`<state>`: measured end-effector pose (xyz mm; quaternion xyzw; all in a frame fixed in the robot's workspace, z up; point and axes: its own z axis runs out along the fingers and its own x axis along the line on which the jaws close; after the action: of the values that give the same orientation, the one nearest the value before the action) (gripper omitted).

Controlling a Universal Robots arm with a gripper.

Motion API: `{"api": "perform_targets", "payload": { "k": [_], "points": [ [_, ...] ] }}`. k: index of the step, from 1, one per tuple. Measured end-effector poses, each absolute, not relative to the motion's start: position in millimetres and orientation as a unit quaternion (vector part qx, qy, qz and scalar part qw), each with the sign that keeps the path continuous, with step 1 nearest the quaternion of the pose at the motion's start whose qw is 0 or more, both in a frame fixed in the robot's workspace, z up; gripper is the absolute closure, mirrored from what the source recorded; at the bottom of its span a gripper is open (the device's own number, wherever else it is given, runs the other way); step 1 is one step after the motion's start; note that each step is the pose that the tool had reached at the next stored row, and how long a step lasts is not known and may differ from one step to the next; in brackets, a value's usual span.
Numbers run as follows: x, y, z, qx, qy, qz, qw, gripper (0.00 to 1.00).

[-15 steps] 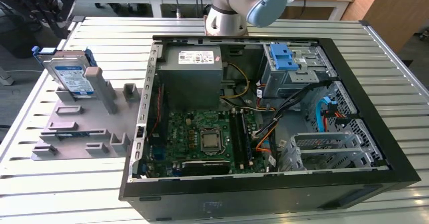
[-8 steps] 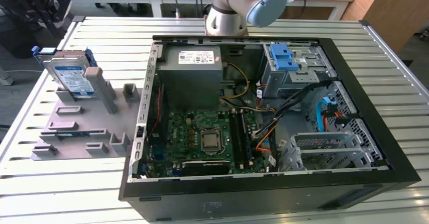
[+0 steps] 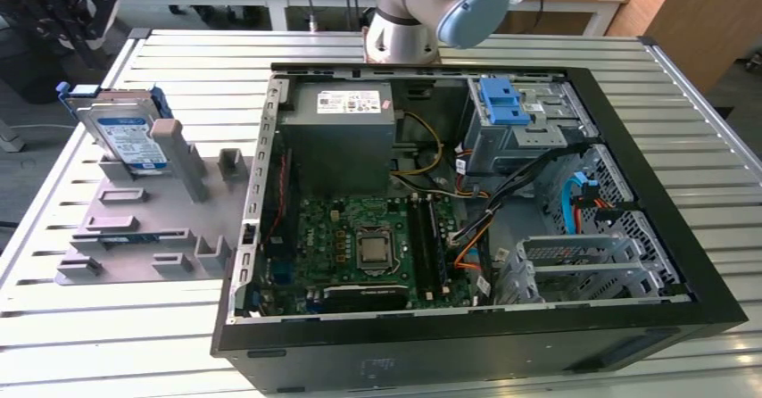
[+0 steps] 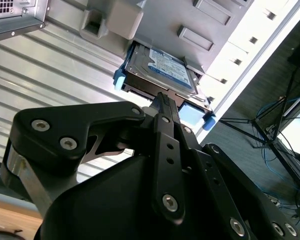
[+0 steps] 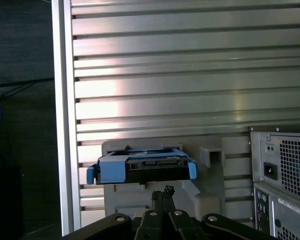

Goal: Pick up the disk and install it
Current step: 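Reach for the disk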

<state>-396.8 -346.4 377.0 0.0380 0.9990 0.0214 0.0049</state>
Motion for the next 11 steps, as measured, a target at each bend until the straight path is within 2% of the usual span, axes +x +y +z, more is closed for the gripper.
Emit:
{"api": "perform_targets", "payload": {
  "k": [11],
  "points": [
    [-409, -346, 376, 0.038, 0.999, 0.021, 0.005, 0.89]
  ]
}}
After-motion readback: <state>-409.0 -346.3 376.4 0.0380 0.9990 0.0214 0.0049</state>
